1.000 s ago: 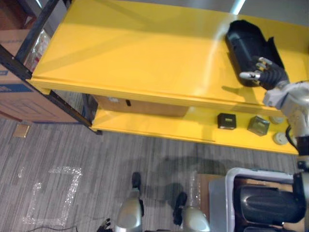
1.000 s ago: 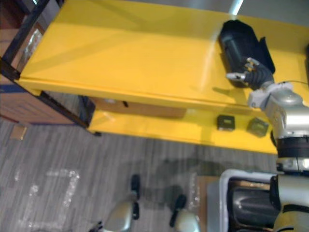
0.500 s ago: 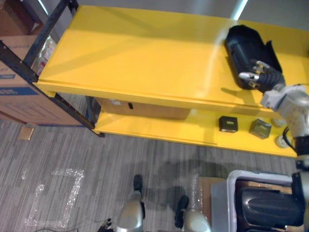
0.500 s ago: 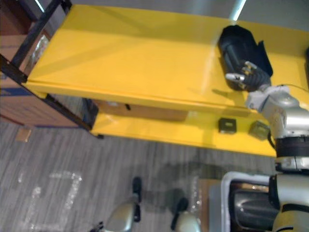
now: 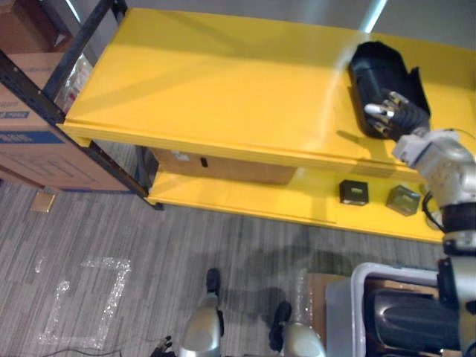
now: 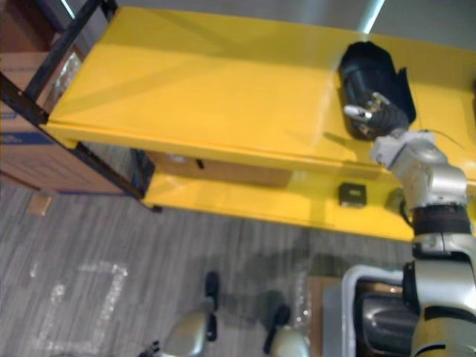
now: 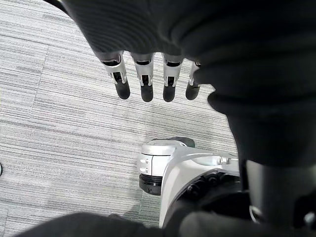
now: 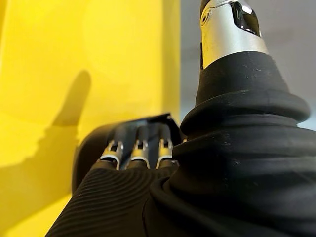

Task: Walk over and take plastic housings, then place them on the shelf

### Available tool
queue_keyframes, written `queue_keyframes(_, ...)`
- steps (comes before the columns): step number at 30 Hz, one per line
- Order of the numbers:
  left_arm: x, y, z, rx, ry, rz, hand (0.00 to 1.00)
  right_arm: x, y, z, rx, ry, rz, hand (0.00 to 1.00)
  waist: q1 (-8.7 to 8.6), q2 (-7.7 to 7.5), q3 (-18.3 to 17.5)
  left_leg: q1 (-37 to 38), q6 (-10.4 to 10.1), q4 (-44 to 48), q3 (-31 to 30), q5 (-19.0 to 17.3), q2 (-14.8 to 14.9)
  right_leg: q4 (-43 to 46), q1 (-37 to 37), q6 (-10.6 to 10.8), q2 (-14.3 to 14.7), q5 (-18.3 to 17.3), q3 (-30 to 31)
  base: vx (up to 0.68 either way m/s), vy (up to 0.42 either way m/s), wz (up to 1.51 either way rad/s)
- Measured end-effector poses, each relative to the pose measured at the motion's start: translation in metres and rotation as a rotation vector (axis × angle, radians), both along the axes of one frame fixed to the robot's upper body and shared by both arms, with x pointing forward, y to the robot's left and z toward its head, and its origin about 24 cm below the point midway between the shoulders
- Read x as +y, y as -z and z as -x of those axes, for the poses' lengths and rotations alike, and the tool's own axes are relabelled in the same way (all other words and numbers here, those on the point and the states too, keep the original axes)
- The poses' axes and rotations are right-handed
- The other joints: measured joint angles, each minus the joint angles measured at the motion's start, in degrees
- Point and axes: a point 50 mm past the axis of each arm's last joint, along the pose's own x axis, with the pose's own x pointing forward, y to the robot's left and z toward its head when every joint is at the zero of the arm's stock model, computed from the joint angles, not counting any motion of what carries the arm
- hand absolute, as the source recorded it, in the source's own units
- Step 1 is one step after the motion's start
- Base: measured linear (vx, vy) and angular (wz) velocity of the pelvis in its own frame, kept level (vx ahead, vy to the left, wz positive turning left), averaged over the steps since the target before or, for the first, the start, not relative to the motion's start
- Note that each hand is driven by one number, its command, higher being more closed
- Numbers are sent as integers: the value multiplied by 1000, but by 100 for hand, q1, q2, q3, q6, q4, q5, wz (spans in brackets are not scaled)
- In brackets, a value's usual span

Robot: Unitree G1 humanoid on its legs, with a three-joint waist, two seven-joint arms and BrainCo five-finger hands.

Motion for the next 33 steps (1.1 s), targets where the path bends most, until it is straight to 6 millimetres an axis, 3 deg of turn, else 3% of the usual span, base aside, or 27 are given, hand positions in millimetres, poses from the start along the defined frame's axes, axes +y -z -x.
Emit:
queue_keyframes(5, -1, -1, -4, -14, 4, 2, 0, -2, -5, -2, -27, 30, -26, 0, 26, 105, 47, 0, -3, 0, -27, 3, -1, 35, -1, 19, -3, -15, -19, 0, 0, 1)
queue_keyframes(15, -2, -1, -5, -24, 6, 1, 0, -3, -8, -2, -69, 46, -55, 0, 44, 168, 81, -1, -3, 0, -36, 3, -2, 46, 0, 18, -3, -29, -27, 0, 0, 0)
queue_keyframes(33, -3, -2, -8, -37, 6, 0, 0, -1, -5, -5, -80, 18, -219, 0, 109, 174, 84, 11, -2, 1, -37, 9, 1, 45, 13, 19, -1, -28, -28, 0, 0, 0)
